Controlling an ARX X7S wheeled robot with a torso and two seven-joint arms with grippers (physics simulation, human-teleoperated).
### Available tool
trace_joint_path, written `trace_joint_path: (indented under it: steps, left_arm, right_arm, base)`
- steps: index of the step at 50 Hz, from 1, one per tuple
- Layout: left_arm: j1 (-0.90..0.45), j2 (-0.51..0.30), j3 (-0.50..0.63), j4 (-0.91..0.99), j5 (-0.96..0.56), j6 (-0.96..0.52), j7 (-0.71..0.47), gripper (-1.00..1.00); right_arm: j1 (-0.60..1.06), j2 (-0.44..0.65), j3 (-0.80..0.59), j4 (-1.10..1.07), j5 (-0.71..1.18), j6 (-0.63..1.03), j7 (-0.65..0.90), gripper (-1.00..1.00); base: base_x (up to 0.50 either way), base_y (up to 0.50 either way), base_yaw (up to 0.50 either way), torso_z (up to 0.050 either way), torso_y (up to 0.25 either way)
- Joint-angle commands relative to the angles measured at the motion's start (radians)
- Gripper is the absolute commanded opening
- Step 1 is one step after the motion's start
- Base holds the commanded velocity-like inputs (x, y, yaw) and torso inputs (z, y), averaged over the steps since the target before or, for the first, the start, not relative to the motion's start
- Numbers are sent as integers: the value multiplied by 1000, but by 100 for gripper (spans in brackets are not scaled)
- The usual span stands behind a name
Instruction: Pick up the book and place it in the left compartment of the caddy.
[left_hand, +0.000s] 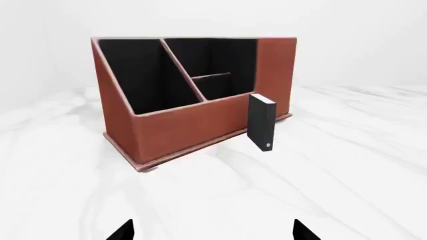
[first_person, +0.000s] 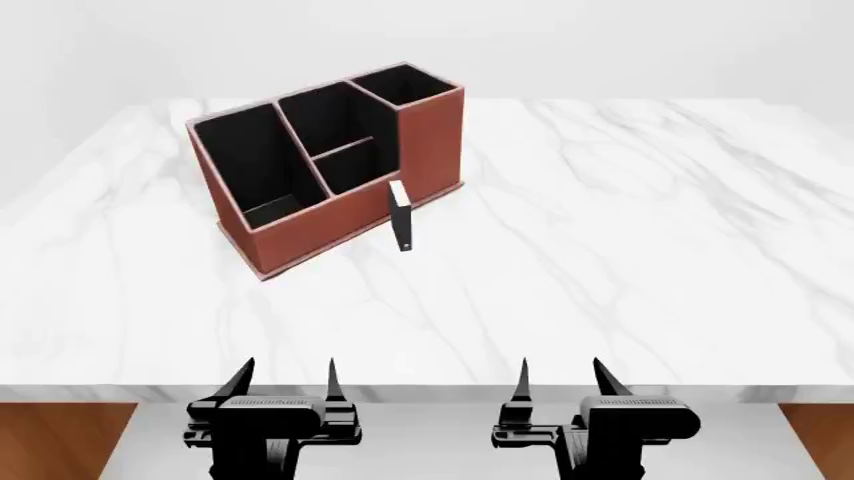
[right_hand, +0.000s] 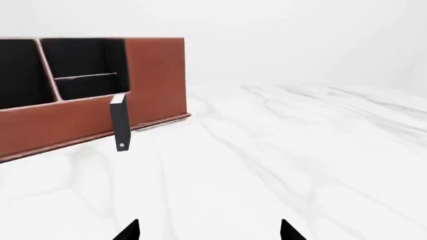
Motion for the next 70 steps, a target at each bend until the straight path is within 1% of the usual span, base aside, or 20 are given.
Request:
trace_joint_path:
  steps: [1, 9, 12, 13, 14, 15, 16, 17, 18, 19, 22, 23, 24, 29, 58, 64, 65, 66, 68, 70]
  left_arm:
    - [2, -16, 21, 1, -12, 2, -18, 100]
    - [-3, -41, 54, -2, -38, -11, -46, 100]
    - [-2, -46, 59, 1, -53, -13, -32, 100]
    - [-6, -18, 28, -19, -19, 0, -8, 100]
    - [-12, -26, 34, -47, -42, 10, 12, 100]
    - [-43, -30, 41, -140, -23, 22, -5, 100]
    - [-49, -29, 41, -135, -37, -2, -5, 100]
    - [-39, -27, 33, -92, -111, -5, 36, 100]
    - [-43, -30, 35, -90, -119, -25, 33, 100]
    - [-45, -34, 43, -100, -94, -13, 12, 100]
    - [-52, -39, 51, -115, -92, -18, -7, 100]
    - [-56, -40, 51, -114, -101, -20, -5, 100]
    - [-57, -42, 54, -118, -101, -20, -10, 100]
    - [-55, -50, 63, -115, -113, -21, -21, 100]
    - [-63, -84, 110, -126, -139, -20, -71, 100]
    - [-61, -90, 120, -123, -148, -20, -76, 100]
    - [-59, -91, 121, -119, -150, -22, -78, 100]
    - [-54, -93, 123, -106, -152, -27, -80, 100]
    - [-50, -94, 103, -13, -196, -153, -107, 100]
    - [-53, -111, 105, 121, -174, -279, -166, 100]
  right_arm:
    - [1, 16, -21, 6, 8, -11, 24, 100]
    - [13, 38, -43, -2, 53, 33, 54, 100]
    - [15, 39, -45, 5, 49, 26, 63, 100]
    - [11, 7, 0, 9, 14, 0, 0, 100]
    - [25, 6, -3, 46, 17, 4, 41, 100]
    - [39, 12, -8, 134, 26, -65, 52, 100]
    - [50, 17, -14, 176, 29, -94, 60, 100]
    - [70, 16, -5, 211, 54, -87, 68, 100]
    - [79, 22, -7, 218, 86, -74, 47, 100]
    - [82, 27, -13, 228, 70, -117, 60, 100]
    - [83, 35, -22, 229, 83, -116, 64, 100]
    - [83, 37, -29, 243, 31, -161, 111, 100]
    - [82, 37, -29, 240, 44, -159, 108, 100]
    - [74, 47, -48, 213, 48, -127, 120, 100]
    - [75, 86, -117, 235, 55, -147, 152, 100]
    - [76, 93, -127, 214, 65, -118, 156, 100]
    - [75, 95, -124, 214, 105, -105, 124, 100]
    - [75, 98, -125, 184, 93, -74, 143, 100]
    - [75, 114, -138, 100, 81, 53, 154, 100]
    - [71, 127, -131, -24, 96, 151, 159, 100]
  base:
    - [0, 0, 0, 0, 0]
    - [0, 0, 0, 0, 0]
    - [0, 0, 0, 0, 0]
    - [0, 0, 0, 0, 0]
    - [0, 0, 0, 0, 0]
    - [0, 0, 0, 0, 0]
    - [0, 0, 0, 0, 0]
    - [0, 0, 0, 0, 0]
    - [0, 0, 0, 0, 0]
    - [0, 0, 0, 0, 0]
    - [0, 0, 0, 0, 0]
    - [0, 0, 0, 0, 0]
    - [0, 0, 0, 0, 0]
    - [0, 500, 0, 0, 0]
    - [0, 500, 0, 0, 0]
    - [3, 500, 0, 0, 0]
    - [0, 0, 0, 0, 0]
    - [0, 0, 0, 0, 0]
    - [0, 0, 0, 0, 0]
    - [0, 0, 0, 0, 0]
